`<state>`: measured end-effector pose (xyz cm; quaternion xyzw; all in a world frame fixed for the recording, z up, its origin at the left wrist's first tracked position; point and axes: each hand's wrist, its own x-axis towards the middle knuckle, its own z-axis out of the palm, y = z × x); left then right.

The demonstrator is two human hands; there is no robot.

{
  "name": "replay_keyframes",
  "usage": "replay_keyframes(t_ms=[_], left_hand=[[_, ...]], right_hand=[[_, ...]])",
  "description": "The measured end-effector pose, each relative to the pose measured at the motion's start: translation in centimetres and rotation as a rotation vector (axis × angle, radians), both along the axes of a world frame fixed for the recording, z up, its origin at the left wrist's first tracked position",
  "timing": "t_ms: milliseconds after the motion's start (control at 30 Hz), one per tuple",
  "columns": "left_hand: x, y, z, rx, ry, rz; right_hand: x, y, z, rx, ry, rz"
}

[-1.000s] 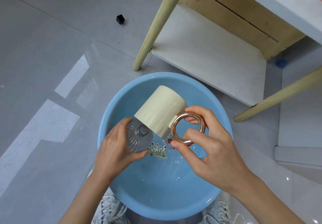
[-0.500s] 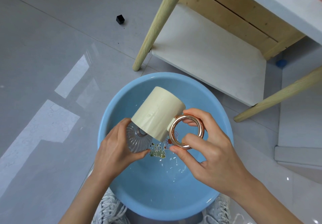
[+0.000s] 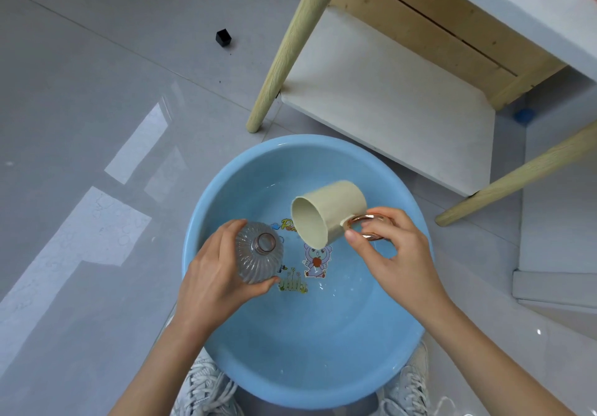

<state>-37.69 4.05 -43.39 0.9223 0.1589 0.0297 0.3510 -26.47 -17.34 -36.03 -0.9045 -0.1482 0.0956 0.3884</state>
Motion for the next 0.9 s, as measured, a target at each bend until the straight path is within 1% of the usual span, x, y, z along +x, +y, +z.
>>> replay_keyframes(t_ms=[67,100,167,233,367,500,600,767,900], left_hand=[[0.0,0.0,-0.2,0.013,0.008,-0.004],[0.1,0.0,-0.2,0.026,0.013,-0.007],[0.1,0.0,-0.2,0.051,0.025,-0.013],[0.1,0.0,-0.2,0.072,0.036,-0.025],[0.1,0.0,-0.4,0.115,0.054,-0.064],[0.1,0.1,-0.5,0.138,0.059,-0.062],[0.3,0.0,-0.5,0.138,0.059,-0.06],[0.2,0.0,-0.5,0.11,0.066,-0.055],[0.3,-0.1,-0.8,0.109,0.07,-0.064]], right_hand=[[0.5,-0.8,-1.8,-0.016,0.112,-0.106],[0.7,-1.2,-2.6,-0.054,0.118,-0.132],[0.9,-2.0,-4.2,-0.152,0.058,-0.132],[0.8,-2.5,-5.4,-0.216,-0.046,-0.108],[0.8,-3.1,-7.6,-0.228,-0.204,-0.029],[0.6,-2.6,-9.7,-0.239,-0.233,-0.007],[0.1,-2.1,-10.4,-0.211,-0.2,-0.009],[-1.8,-1.7,-10.6,-0.152,-0.11,0.095],[-3.3,-1.8,-10.5,-0.148,-0.028,0.121]])
